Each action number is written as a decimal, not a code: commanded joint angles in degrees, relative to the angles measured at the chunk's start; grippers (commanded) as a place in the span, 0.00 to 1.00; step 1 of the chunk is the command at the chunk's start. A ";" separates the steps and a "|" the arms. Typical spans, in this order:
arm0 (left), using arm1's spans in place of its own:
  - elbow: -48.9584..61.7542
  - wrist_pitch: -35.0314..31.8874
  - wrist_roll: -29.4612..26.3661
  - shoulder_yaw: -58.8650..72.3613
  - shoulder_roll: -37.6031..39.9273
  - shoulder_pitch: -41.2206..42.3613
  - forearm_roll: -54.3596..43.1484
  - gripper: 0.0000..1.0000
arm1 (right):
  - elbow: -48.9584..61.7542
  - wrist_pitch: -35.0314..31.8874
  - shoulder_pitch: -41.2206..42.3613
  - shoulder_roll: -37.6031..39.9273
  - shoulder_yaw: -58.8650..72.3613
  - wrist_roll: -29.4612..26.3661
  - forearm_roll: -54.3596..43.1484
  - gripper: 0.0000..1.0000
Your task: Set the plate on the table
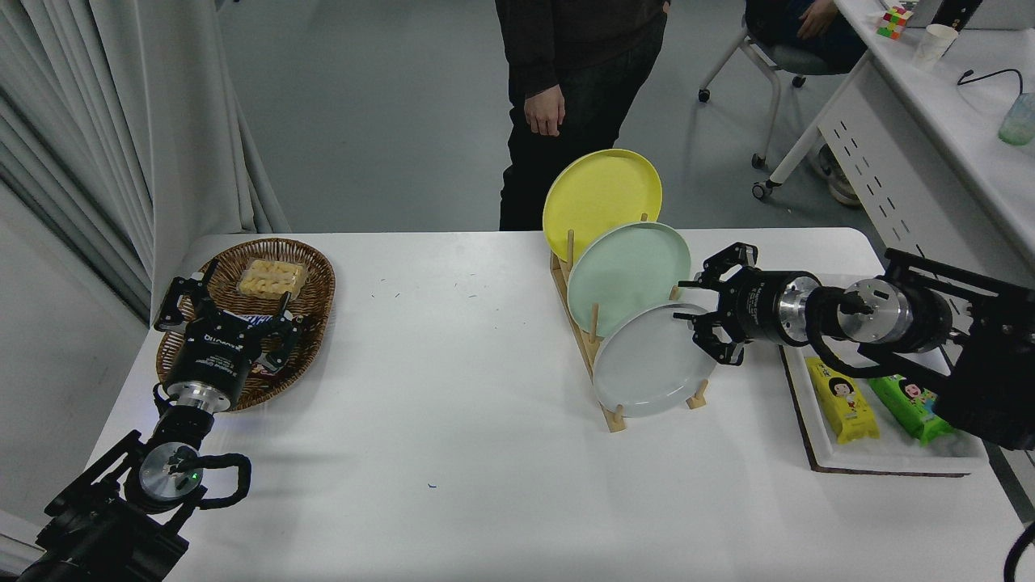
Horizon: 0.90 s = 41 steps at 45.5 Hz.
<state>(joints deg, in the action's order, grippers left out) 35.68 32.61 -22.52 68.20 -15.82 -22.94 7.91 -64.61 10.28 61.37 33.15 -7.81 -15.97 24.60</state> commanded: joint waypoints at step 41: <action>0.00 0.00 0.02 0.00 0.00 0.00 0.00 0.98 | -1.31 -0.43 0.69 0.51 0.52 -0.11 0.54 0.23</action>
<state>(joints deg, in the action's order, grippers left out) 35.68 32.61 -22.51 68.20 -15.82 -22.94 7.91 -65.71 9.90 62.03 33.64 -7.31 -16.13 25.13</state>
